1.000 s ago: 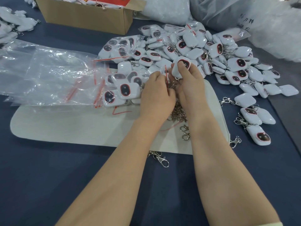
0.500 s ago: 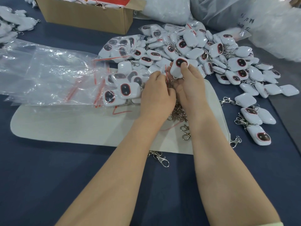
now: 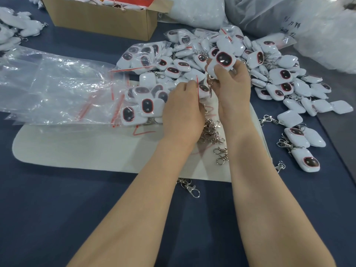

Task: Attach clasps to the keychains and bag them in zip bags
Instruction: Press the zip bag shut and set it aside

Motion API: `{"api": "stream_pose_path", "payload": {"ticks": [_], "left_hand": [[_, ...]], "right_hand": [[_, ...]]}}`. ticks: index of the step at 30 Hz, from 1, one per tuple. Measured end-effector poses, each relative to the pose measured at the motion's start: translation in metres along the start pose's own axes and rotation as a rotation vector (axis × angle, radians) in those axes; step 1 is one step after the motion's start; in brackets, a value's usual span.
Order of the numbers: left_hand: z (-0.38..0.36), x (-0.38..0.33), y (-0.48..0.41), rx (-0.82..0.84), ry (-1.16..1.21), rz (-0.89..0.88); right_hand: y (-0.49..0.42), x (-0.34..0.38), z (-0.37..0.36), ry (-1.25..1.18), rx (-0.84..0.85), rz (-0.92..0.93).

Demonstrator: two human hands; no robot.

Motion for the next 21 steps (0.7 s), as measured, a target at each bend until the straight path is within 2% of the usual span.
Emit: {"api": "stream_pose_path", "payload": {"ticks": [3,6,11,15,21], "left_hand": [[0.002,0.003,-0.003,0.008,-0.011,0.051],[0.006,0.006,-0.005,-0.025,0.042,0.090],[0.010,0.008,-0.009,-0.063,0.385,0.215],[0.015,0.011,-0.012,-0.108,0.589,0.317],[0.018,0.007,-0.008,-0.146,0.630,0.243]], "right_hand": [[0.002,0.009,-0.007,0.119,0.045,0.039],[0.006,0.017,-0.013,0.319,0.185,0.072],[0.010,0.023,-0.016,0.493,0.323,-0.053],[0.011,0.032,-0.015,0.700,0.389,-0.010],[0.014,0.040,-0.014,0.703,0.523,0.020]]}}
Point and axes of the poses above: each hand's wrist, its own y-axis away from the middle knuckle, its own z-axis out of the back of the hand, x = y × z, the point moved 2 cm from there along -y, towards the middle knuckle, and after that the axes turned 11 degrees about z, right-handed, at the moved point
